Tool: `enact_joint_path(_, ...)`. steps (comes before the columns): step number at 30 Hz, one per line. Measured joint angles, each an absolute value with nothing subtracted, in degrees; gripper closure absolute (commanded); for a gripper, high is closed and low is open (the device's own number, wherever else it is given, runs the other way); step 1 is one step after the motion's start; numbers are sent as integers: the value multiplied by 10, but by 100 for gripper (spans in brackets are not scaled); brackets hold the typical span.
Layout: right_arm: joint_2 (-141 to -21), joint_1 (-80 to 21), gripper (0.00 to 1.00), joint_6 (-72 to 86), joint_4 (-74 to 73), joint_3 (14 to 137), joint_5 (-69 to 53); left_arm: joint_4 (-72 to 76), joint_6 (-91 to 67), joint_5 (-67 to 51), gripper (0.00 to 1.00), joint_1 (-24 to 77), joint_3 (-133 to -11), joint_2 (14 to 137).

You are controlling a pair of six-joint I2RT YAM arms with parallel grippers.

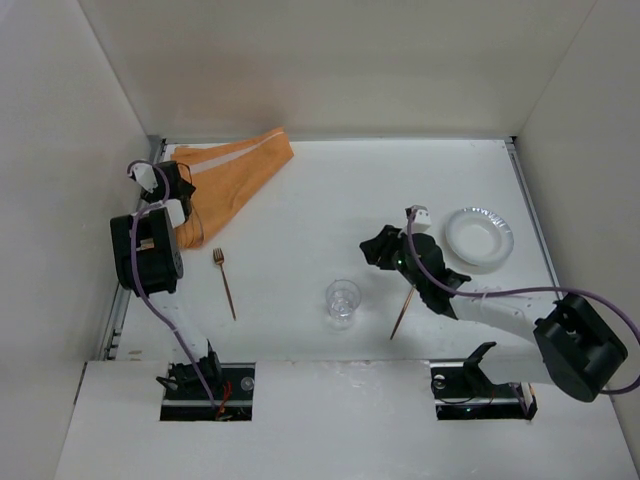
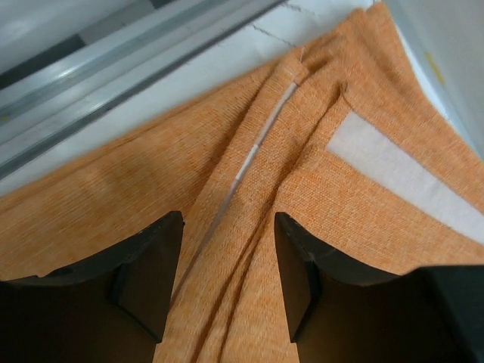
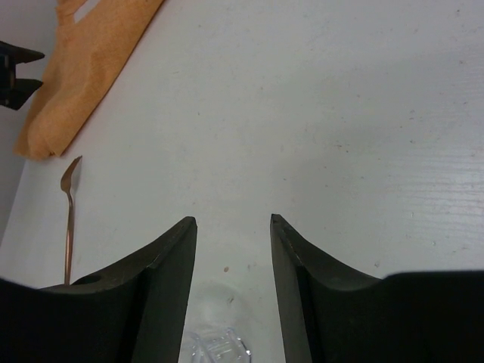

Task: Set the dinner table for one person

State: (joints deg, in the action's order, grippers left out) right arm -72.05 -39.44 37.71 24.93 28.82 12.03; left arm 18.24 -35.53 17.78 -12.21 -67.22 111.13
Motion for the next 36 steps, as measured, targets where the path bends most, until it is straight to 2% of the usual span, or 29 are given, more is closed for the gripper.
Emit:
enact_joint_path(7, -738, -394, 47, 377, 249, 288, 117, 182, -312, 134, 52, -129, -704, 1164)
enact_joint_path(13, -753, -396, 45, 376, 249, 289, 114, 180, -306, 121, 70, -126, -729, 1184)
enact_joint_path(21, -740, -394, 44, 375, 251, 289, 117, 183, -300, 106, 80, -47, -793, 1230)
enact_joint_path(32, -734, -393, 43, 374, 257, 289, 123, 188, -307, 68, 83, 94, -805, 1238)
enact_joint_path(36, -734, -393, 42, 374, 257, 289, 123, 214, -330, 66, 84, 138, -760, 1214)
